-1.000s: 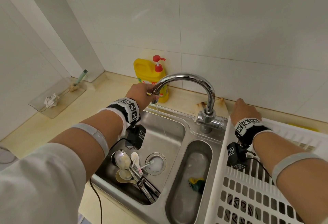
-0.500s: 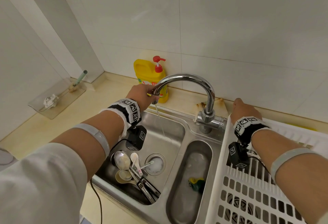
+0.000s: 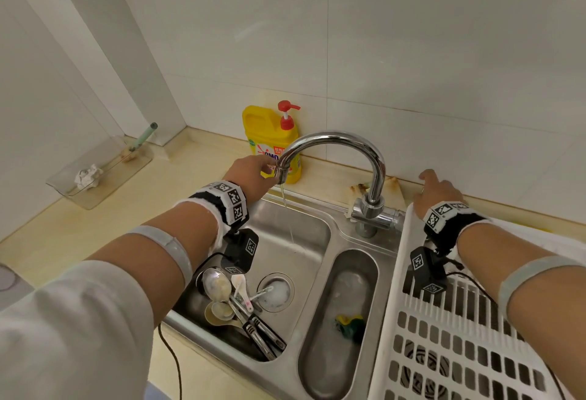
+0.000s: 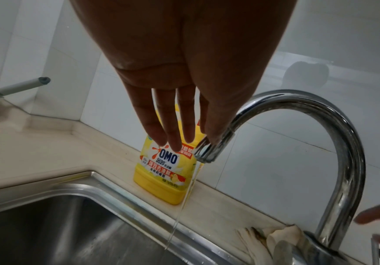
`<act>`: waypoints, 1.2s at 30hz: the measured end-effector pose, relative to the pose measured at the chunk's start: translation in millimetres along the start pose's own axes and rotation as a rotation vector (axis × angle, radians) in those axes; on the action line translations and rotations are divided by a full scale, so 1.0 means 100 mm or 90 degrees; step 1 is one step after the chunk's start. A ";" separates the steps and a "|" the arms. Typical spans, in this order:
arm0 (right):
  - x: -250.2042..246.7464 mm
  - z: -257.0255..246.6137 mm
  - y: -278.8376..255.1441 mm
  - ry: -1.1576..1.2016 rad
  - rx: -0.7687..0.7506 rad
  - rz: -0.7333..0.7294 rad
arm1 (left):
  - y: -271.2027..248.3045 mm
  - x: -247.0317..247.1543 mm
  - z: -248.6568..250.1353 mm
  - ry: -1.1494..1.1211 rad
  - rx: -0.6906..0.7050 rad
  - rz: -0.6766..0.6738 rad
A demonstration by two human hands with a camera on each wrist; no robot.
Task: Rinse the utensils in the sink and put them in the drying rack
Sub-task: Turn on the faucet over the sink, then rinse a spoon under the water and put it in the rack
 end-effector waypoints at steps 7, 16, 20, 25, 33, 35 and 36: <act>-0.17 -1.03 -0.77 -0.069 -0.213 0.040 | -0.37 0.11 -0.62 0.082 0.002 -0.073; 1.19 -2.30 -1.22 -0.166 -0.326 -0.216 | -0.40 0.34 -1.65 0.180 0.053 -0.204; 1.90 -2.56 -1.18 -0.116 -0.285 -0.341 | -0.24 0.46 -2.03 0.197 0.092 -0.271; 2.77 -2.65 -1.15 -0.107 -0.223 -0.438 | -0.05 0.74 -2.30 0.194 0.142 -0.347; 3.91 -2.52 -1.09 -0.096 -0.142 -0.574 | 0.07 1.15 -2.45 0.126 0.148 -0.397; 4.05 -2.52 -1.08 -0.104 -0.145 -0.582 | 0.07 1.23 -2.48 0.108 0.135 -0.397; 4.09 -2.52 -1.08 -0.104 -0.141 -0.579 | 0.08 1.26 -2.50 0.098 0.126 -0.402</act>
Point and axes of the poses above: each hand's wrist, its own y-axis towards the middle knuckle, its own x-axis out of the palm, z = x × y, the point moved 4 cm from there along y, towards the middle knuckle, and after that the axes turned 2 degrees about y, right-handed, at the moved point
